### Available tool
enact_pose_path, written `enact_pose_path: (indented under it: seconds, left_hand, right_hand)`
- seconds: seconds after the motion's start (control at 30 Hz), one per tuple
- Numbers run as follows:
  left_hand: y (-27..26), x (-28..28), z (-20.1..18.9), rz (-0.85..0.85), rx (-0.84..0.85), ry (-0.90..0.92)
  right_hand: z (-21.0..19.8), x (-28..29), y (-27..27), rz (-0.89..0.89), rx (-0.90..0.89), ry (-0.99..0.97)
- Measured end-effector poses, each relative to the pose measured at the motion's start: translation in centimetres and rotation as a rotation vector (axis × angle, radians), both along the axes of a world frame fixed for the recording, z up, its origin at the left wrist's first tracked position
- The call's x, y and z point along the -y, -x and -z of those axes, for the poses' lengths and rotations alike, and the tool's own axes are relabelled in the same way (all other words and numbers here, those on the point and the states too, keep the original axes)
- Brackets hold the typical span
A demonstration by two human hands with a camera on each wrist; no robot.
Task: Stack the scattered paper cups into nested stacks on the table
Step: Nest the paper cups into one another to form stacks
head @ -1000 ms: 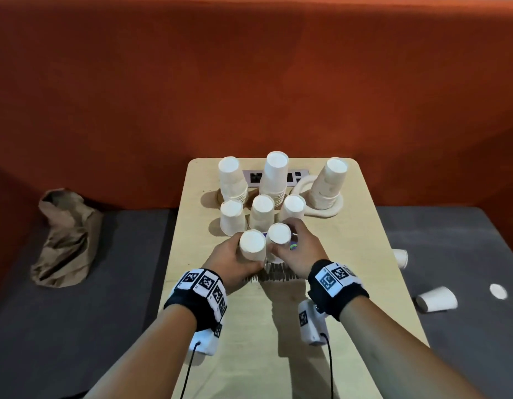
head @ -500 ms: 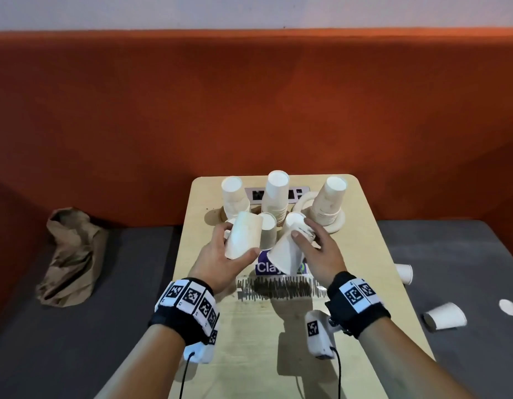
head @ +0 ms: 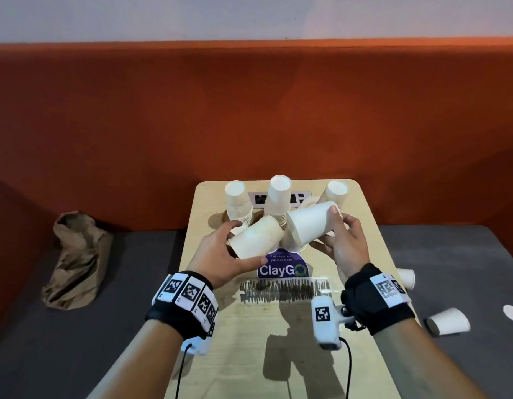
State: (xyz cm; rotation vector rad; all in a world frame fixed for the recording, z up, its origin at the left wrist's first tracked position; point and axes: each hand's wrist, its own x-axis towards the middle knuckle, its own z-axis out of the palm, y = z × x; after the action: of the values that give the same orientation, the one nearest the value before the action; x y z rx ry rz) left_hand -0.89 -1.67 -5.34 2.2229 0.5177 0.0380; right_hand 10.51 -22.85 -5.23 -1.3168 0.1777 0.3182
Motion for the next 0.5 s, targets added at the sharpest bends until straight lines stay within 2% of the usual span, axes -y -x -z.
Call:
enact_pose_path:
  seconds: [0.23, 0.5]
  left_hand:
    - [-0.3, 0.6, -0.7, 0.037, 0.046, 0.028]
    - [-0.1, 0.4, -1.8, -0.026, 0.232, 0.291]
  right_hand:
    - [-0.6, -1.5, 1.7, -0.058, -0.029, -0.056]
    - [-1.2, -3.1, 2.8, -0.091, -0.055, -0.072]
